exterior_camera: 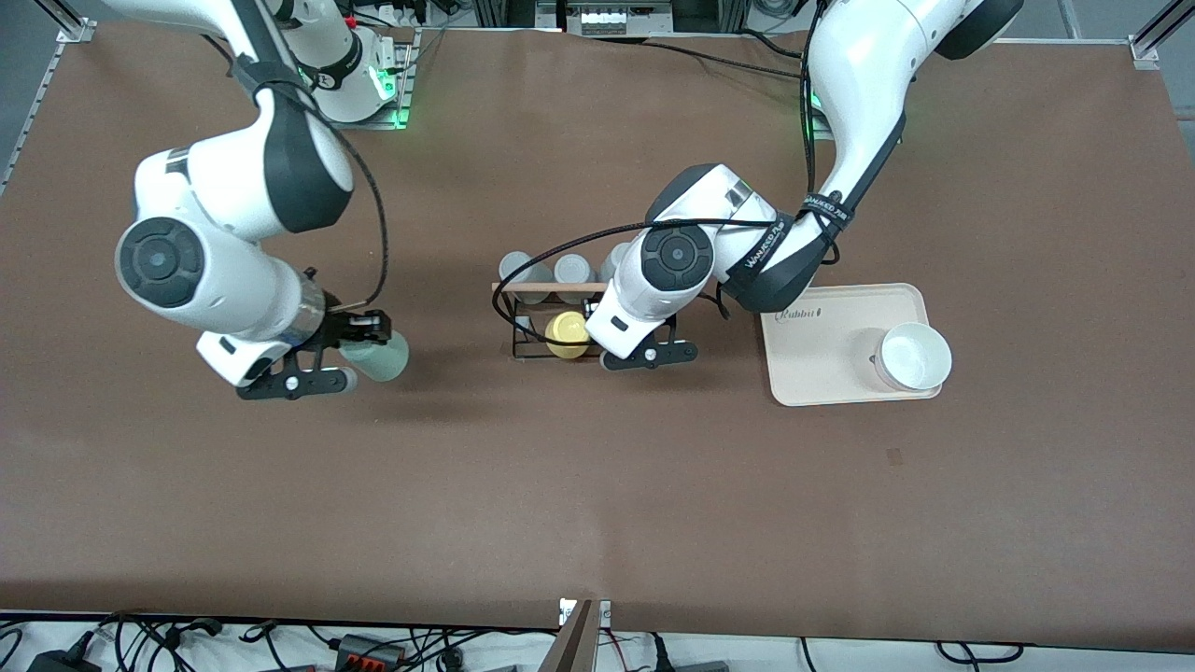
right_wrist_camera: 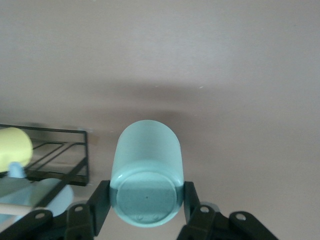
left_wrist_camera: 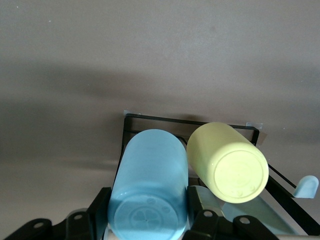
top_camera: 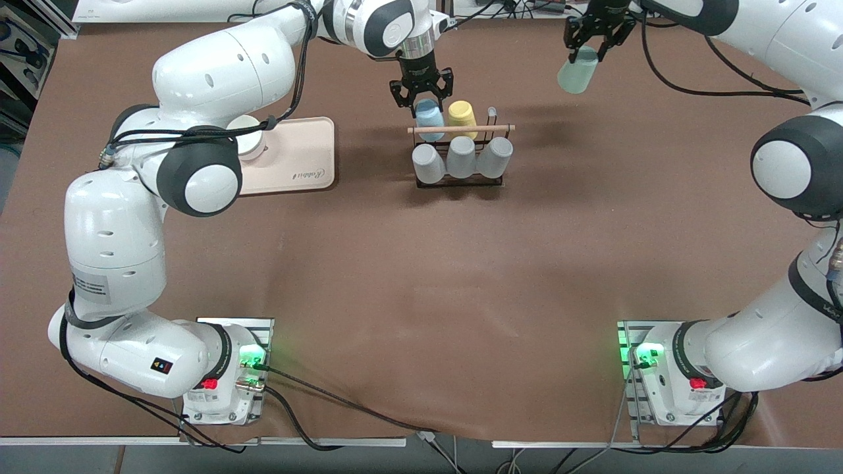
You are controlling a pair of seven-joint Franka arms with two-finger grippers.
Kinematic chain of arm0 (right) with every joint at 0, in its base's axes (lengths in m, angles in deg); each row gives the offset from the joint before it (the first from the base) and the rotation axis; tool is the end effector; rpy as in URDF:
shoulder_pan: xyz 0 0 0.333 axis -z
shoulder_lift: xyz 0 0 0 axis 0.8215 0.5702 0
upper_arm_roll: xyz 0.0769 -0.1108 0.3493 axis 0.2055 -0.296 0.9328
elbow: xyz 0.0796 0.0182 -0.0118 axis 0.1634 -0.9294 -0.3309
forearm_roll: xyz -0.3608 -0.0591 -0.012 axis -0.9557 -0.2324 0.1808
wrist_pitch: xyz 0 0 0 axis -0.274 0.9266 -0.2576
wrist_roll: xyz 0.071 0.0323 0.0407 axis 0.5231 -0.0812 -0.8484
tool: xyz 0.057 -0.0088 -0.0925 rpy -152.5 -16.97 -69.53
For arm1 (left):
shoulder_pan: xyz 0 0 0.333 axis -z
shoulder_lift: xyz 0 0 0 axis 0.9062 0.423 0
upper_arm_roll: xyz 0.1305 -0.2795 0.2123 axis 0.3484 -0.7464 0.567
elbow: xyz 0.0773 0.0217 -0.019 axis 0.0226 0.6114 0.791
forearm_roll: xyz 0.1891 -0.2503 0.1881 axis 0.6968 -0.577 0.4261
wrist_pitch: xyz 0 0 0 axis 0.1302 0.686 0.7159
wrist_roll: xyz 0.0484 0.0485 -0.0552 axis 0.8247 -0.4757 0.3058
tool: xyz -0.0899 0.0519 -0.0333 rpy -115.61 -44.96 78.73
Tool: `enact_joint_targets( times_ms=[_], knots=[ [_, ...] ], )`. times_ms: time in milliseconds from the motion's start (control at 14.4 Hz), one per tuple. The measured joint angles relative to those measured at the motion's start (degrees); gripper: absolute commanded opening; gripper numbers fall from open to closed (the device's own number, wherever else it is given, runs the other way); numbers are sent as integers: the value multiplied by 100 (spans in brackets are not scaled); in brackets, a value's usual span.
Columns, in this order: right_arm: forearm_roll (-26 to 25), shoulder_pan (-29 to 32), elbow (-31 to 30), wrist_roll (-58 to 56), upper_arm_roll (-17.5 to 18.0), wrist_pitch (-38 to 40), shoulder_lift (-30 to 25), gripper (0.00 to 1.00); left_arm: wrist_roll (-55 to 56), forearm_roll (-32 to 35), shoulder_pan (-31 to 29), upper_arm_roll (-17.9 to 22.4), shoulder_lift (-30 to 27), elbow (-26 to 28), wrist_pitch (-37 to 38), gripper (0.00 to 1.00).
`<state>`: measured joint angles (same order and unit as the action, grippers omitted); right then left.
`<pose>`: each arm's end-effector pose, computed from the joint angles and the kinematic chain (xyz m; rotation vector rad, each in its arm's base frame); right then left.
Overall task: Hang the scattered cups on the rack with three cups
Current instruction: 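Withdraw the left gripper while the right gripper brings the teal cup rackward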
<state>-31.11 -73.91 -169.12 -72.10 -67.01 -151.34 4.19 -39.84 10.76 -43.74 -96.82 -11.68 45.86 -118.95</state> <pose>0.6391 0.2191 0.4948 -3.1048 -0.1069 0.1844 0.6025 -0.4512 0.3907 2.9851 0.2565 -0.3180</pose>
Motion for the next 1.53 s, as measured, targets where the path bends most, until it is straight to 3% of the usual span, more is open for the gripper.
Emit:
enact_joint_targets(
  times_ms=[70,557,1044,1323,1532],
  knots=[
    [0,-111,52,180,3,1,17,27,8,0,-18,15,0,-5,-1,100],
    [0,-851,722,1533,14,-63,498,27,-64,14,-954,52,-434,-155,84,100],
    [0,-1278,920,2262,14,-163,742,27,-1427,21,-2582,35,-1224,-181,1191,100],
    [0,-1425,920,2372,14,-163,866,27,-1522,19,-2961,21,-1871,-200,1982,100],
    [0,-1480,919,2392,14,-162,966,27,-1532,19,-2987,2,-2032,-75,2197,100]
  ],
)
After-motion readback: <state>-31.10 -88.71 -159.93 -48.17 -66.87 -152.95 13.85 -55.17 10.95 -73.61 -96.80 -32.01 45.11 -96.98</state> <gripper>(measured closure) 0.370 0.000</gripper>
